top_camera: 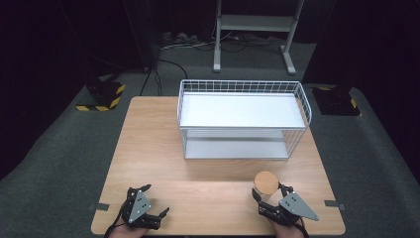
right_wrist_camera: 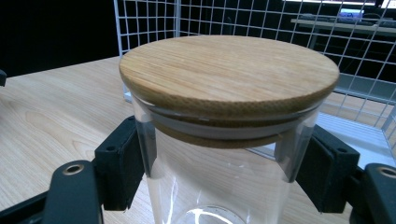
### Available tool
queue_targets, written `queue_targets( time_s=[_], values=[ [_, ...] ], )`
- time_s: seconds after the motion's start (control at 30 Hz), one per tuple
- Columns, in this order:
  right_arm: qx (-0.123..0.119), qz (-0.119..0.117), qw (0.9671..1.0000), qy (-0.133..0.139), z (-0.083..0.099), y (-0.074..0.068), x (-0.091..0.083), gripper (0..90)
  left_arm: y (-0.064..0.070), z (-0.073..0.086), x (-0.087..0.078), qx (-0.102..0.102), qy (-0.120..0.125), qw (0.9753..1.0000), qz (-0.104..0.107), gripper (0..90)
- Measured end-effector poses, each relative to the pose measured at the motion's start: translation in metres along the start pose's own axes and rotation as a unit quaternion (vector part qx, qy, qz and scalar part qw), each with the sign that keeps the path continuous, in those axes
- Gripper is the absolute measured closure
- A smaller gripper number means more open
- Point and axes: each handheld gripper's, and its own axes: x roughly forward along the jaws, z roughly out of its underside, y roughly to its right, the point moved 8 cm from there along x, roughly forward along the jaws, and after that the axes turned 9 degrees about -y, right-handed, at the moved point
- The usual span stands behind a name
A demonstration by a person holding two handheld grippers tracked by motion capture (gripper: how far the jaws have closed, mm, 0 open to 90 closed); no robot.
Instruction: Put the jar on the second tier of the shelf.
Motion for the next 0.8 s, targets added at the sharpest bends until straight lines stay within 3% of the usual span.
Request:
queue_targets(
  time_s=[0.8],
  values=[
    [0.008, 0.006, 0.9998, 0.017, -0.011, 0.005, -0.004, 25.9, 0.000, 0.000, 0.000, 0.001, -0.001, 1.0000, 0.002, 0.7]
  ],
)
